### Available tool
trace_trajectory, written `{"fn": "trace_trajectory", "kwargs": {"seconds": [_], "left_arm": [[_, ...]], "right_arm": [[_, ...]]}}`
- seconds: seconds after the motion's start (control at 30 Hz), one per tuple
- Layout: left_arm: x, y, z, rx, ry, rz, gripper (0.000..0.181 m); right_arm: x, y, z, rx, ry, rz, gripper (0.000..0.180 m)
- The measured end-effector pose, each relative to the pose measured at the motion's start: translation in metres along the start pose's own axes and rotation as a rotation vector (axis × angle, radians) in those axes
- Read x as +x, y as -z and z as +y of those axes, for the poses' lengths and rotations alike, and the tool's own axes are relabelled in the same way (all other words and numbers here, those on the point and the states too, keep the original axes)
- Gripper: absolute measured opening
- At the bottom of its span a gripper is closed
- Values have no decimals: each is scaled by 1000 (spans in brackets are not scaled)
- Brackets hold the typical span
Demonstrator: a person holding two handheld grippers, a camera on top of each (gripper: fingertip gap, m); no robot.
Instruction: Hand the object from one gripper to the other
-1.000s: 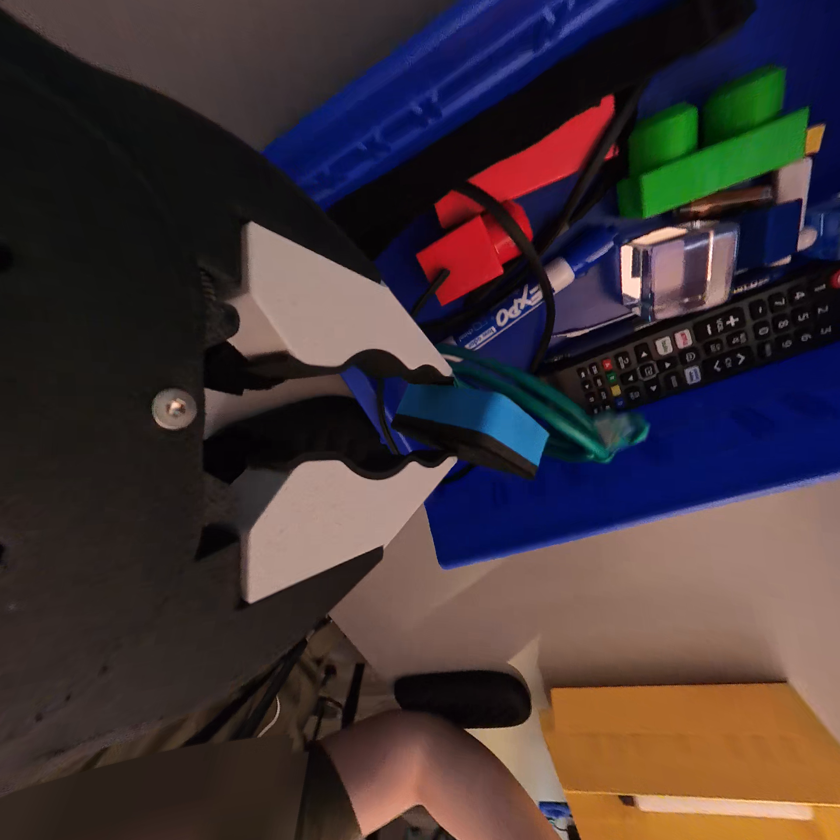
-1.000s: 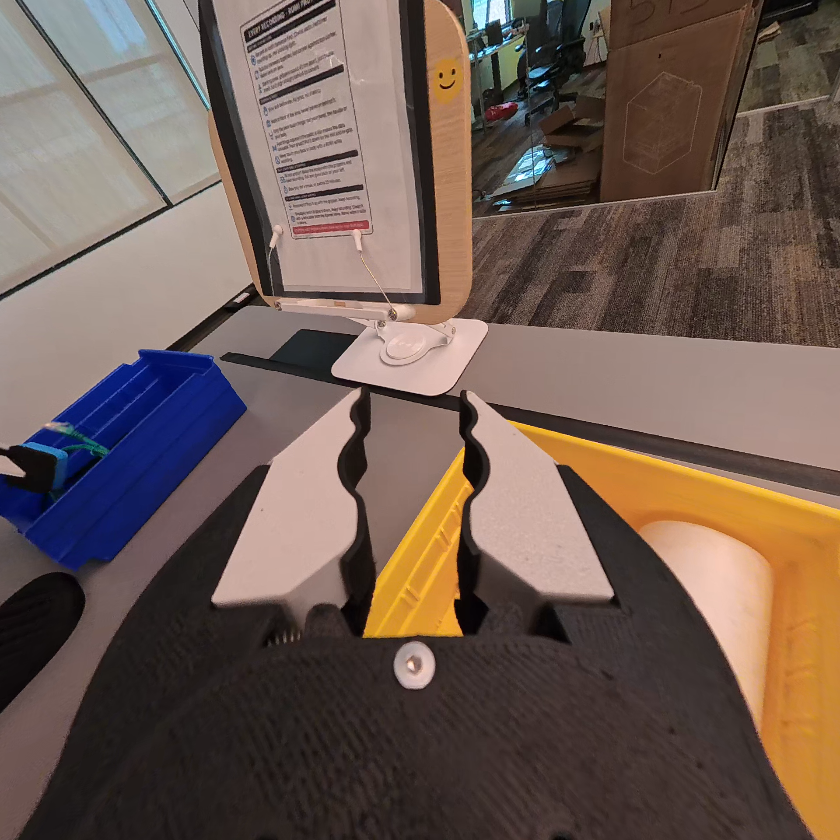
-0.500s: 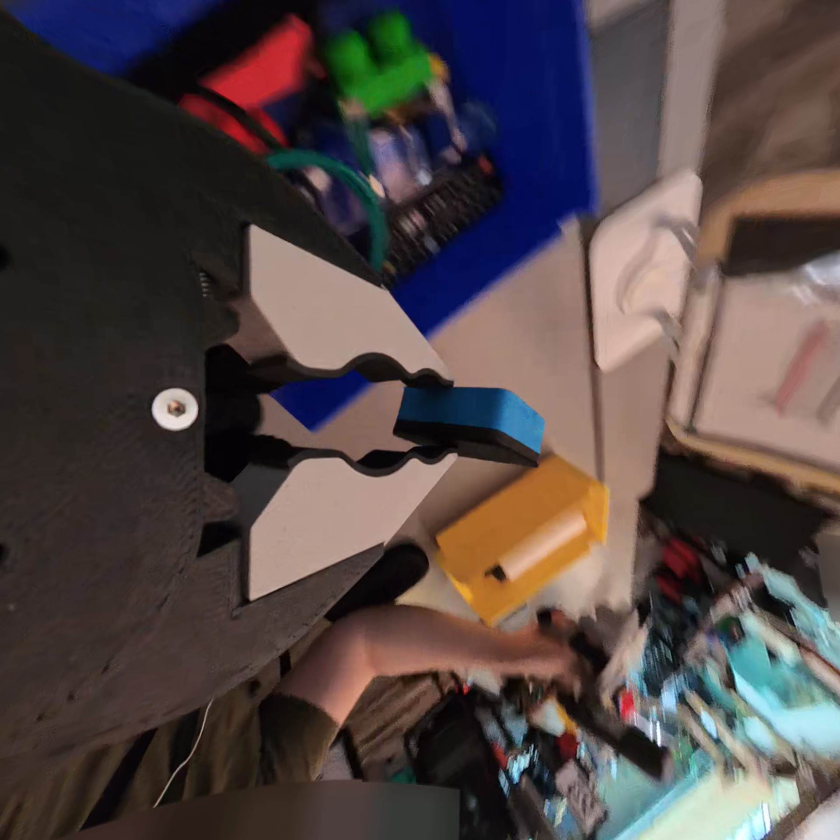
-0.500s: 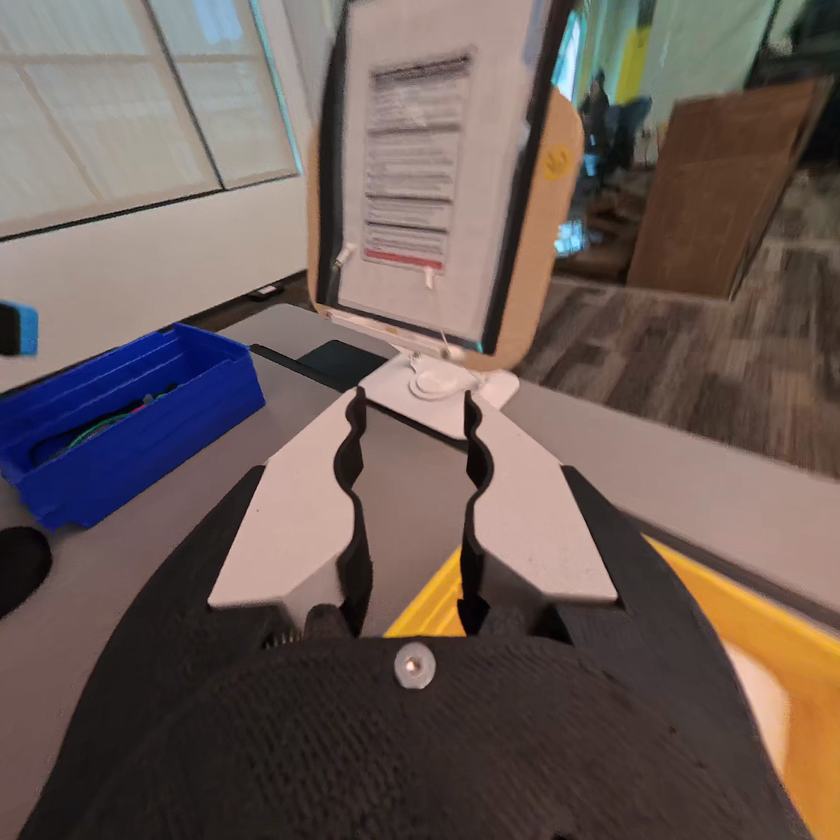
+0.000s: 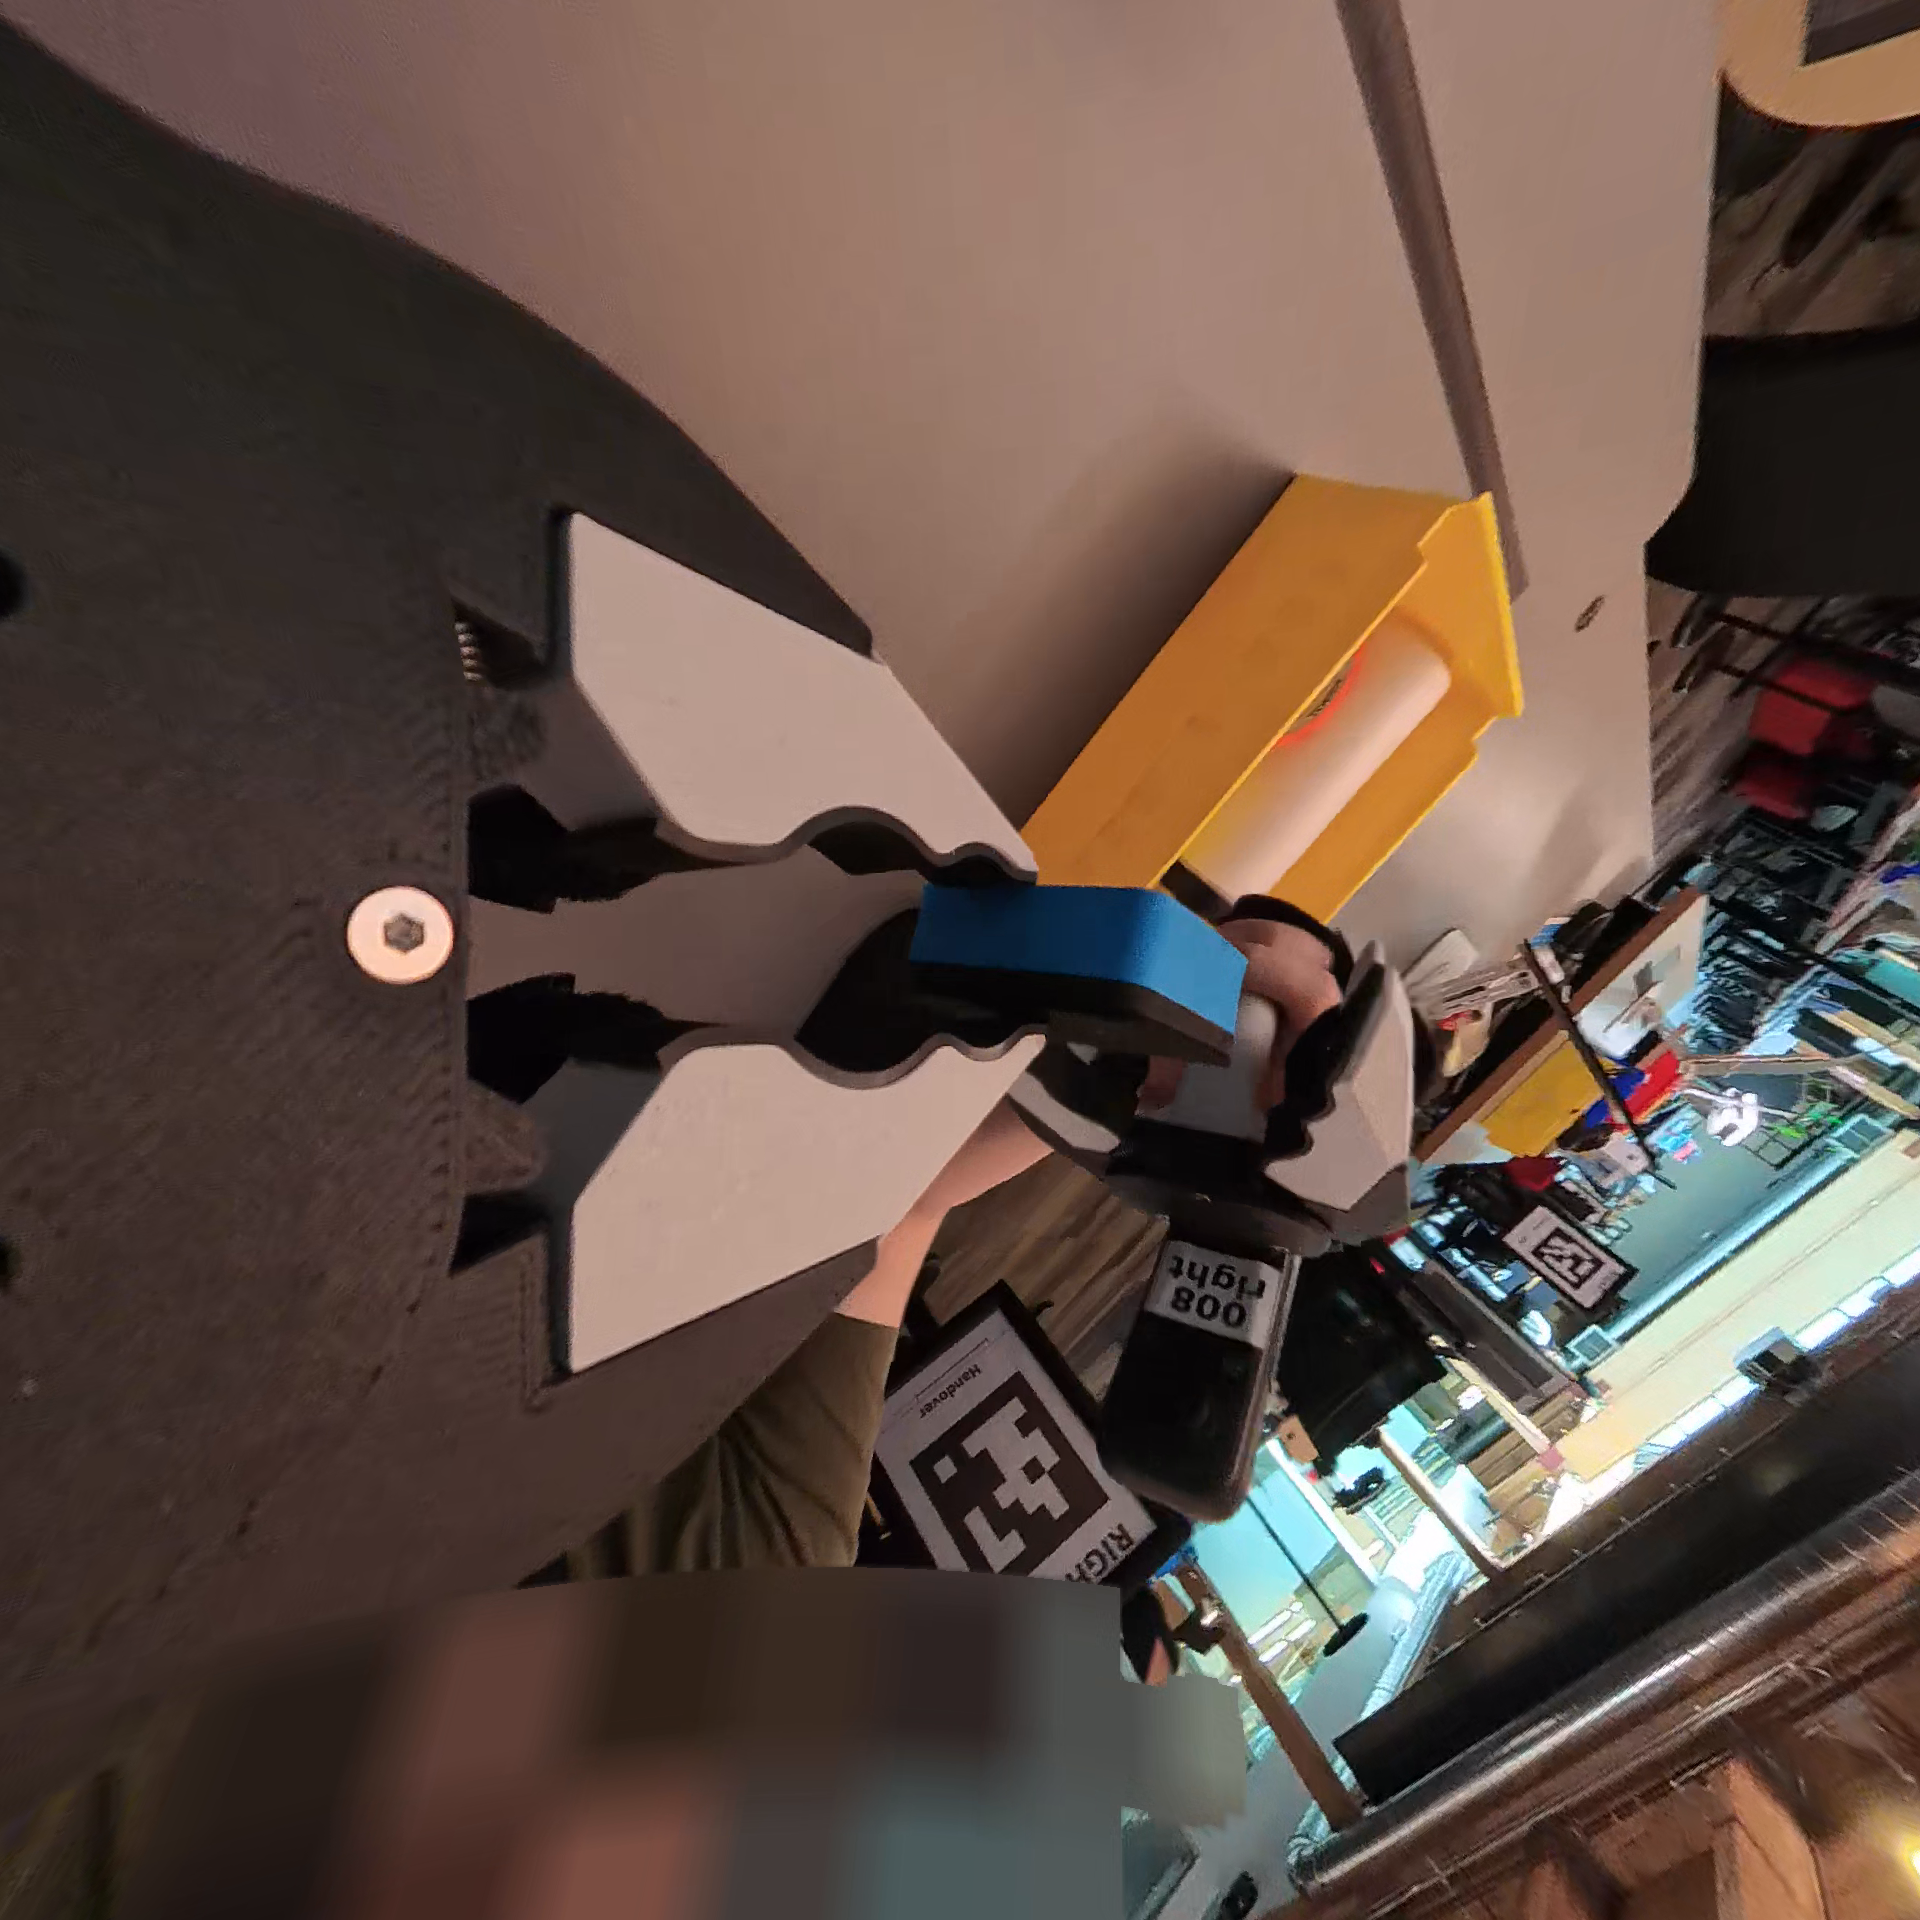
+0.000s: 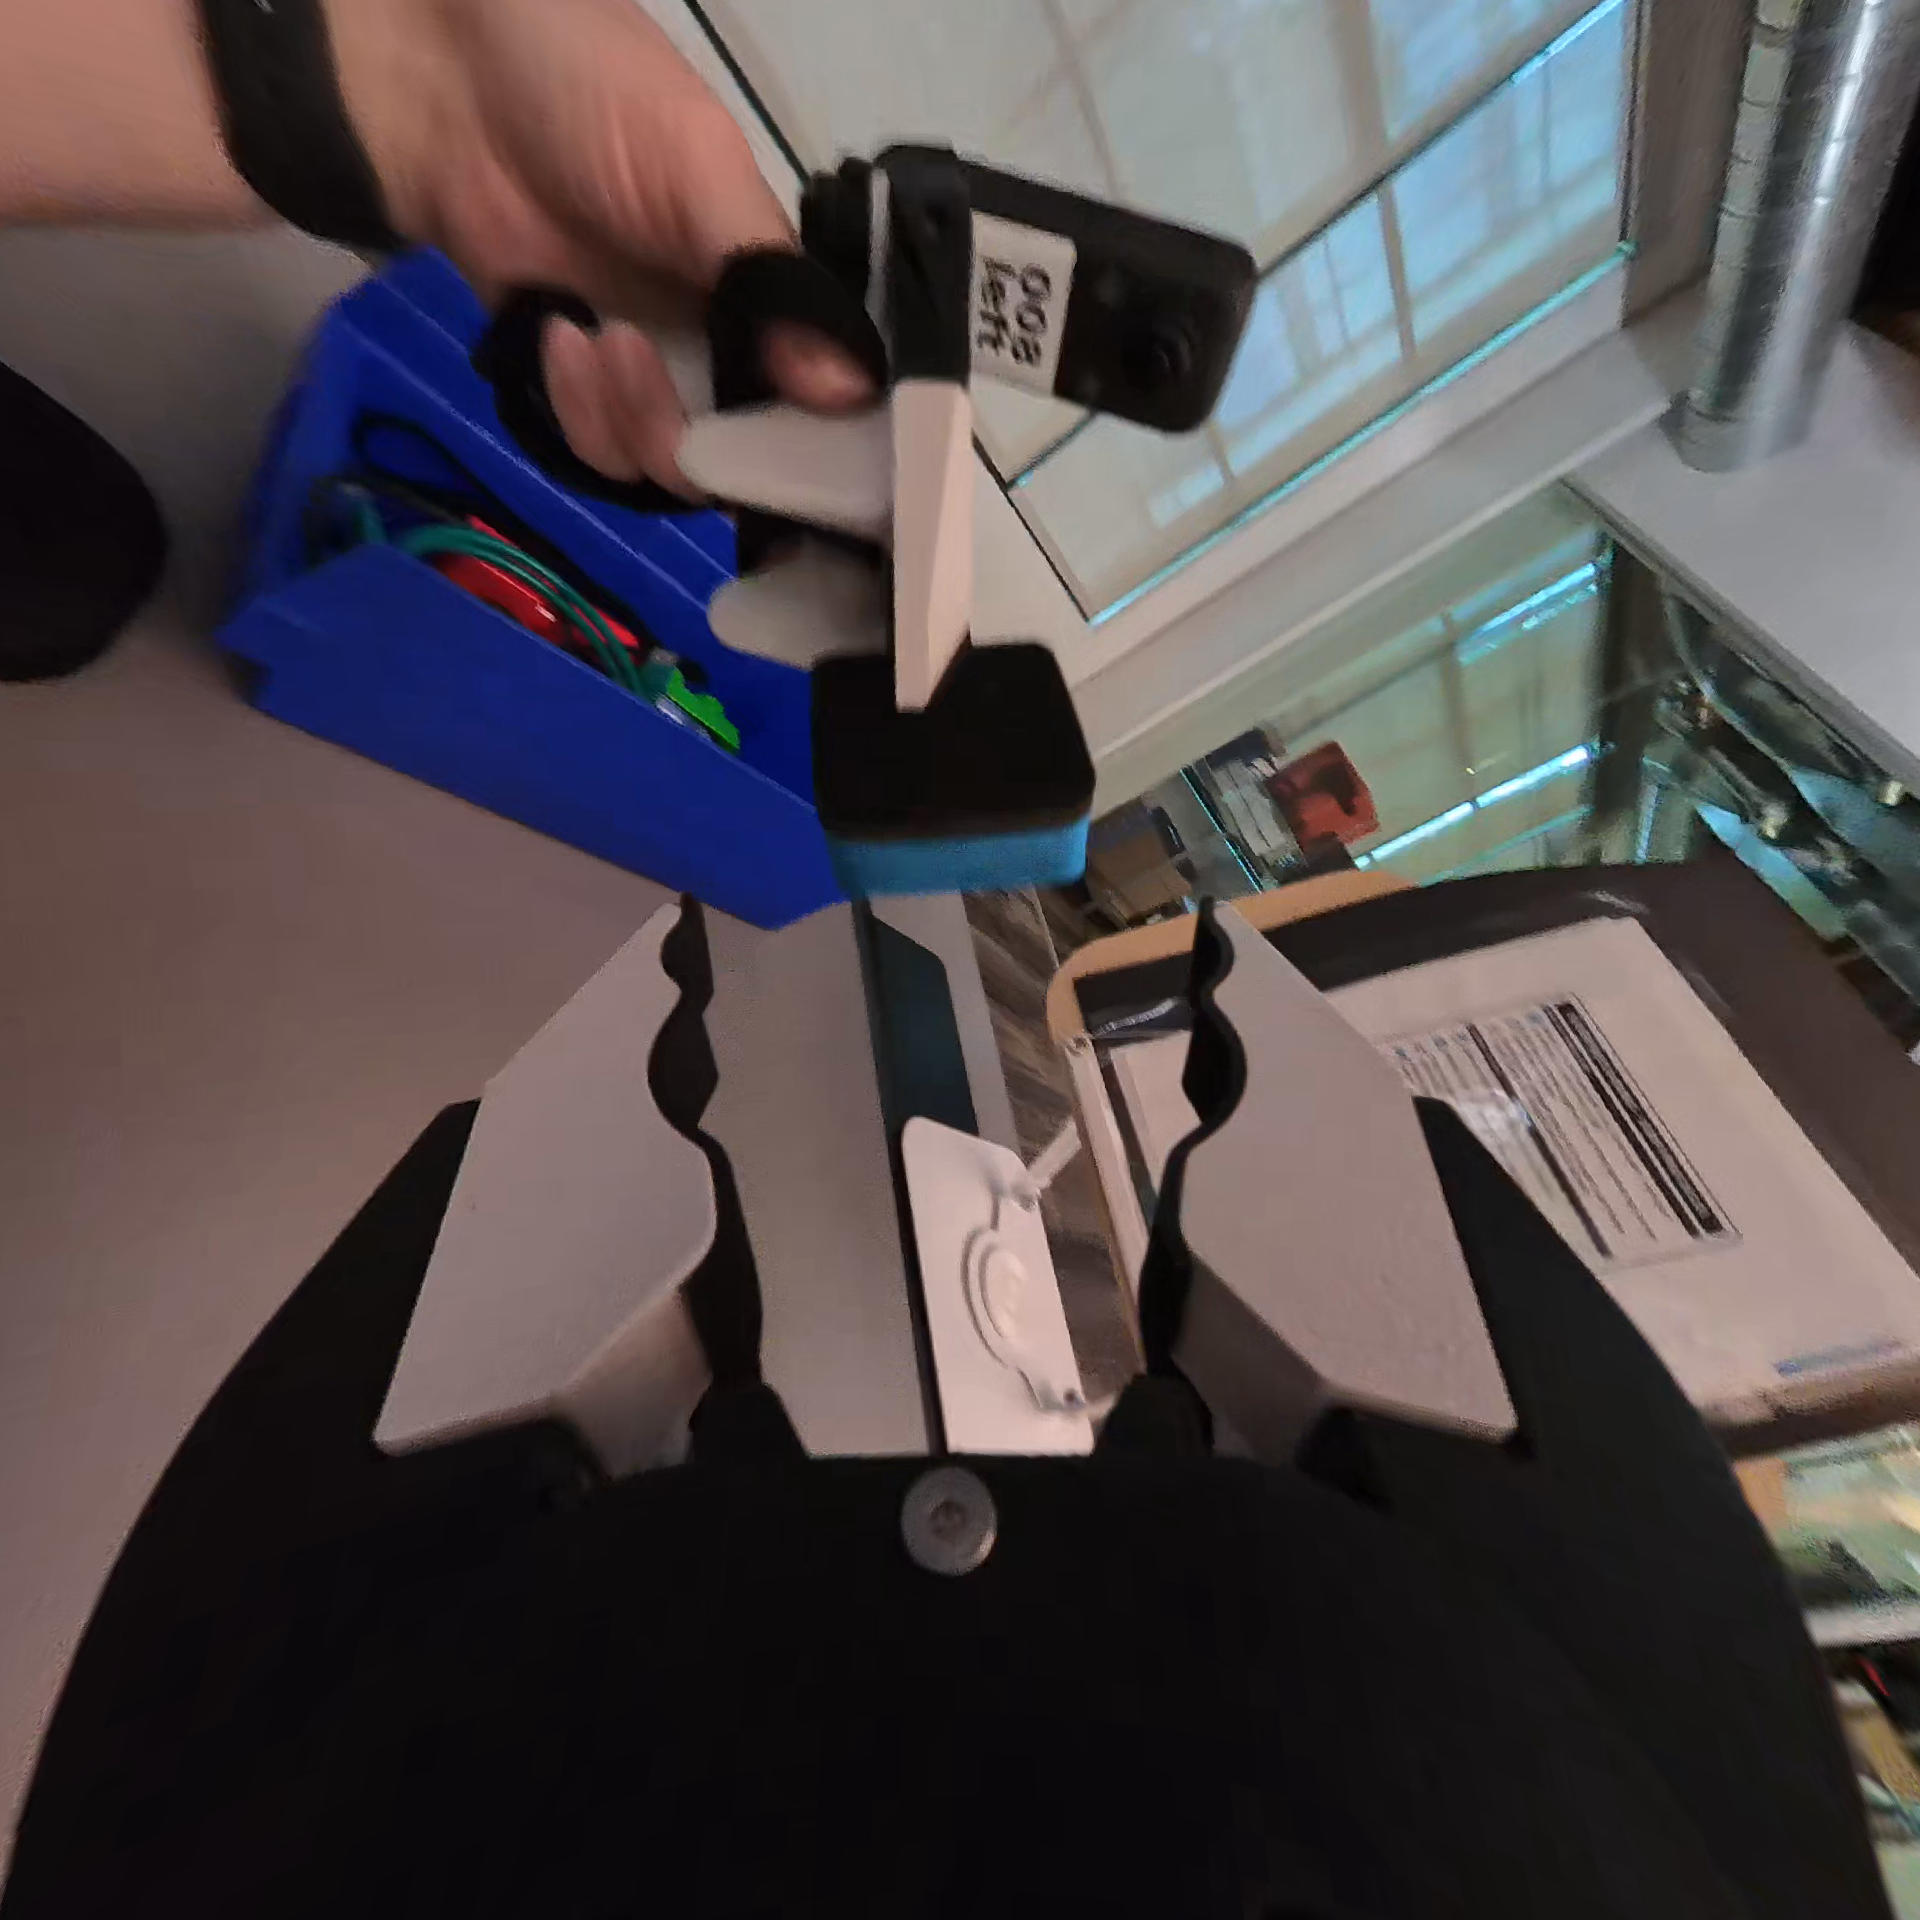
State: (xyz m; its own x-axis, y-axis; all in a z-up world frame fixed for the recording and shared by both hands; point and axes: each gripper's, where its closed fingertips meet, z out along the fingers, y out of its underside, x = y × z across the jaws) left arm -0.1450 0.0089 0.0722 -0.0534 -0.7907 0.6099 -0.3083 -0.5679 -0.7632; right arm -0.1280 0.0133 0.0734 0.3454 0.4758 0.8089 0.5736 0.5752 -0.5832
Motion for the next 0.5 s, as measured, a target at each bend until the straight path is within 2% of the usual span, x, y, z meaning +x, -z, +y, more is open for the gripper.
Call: {"fn": "trace_trajectory", "kwargs": {"seconds": [0.1, 0.17, 0.2, 0.27, 0.4, 0.5], "left_arm": [[1, -4, 8, -46, -3, 14, 23], [4, -7, 11, -65, -11, 23, 23], [4, -8, 13, -82, -12, 20, 23], [5, -7, 14, -83, -6, 30, 23], [8, 2, 2, -17, 16, 52, 47], [3, 20, -21, 117, -76, -15, 65]], "right_arm": [[-8, -7, -12, 30, 23, -13, 85], [-12, -10, -13, 10, 52, -17, 74], [-14, -10, -13, -2, 67, -20, 58], [-13, -10, -14, -2, 77, -6, 53], [-1, -6, -23, 45, -16, 38, 53], [34, 6, -25, 155, -283, 144, 53]]}}
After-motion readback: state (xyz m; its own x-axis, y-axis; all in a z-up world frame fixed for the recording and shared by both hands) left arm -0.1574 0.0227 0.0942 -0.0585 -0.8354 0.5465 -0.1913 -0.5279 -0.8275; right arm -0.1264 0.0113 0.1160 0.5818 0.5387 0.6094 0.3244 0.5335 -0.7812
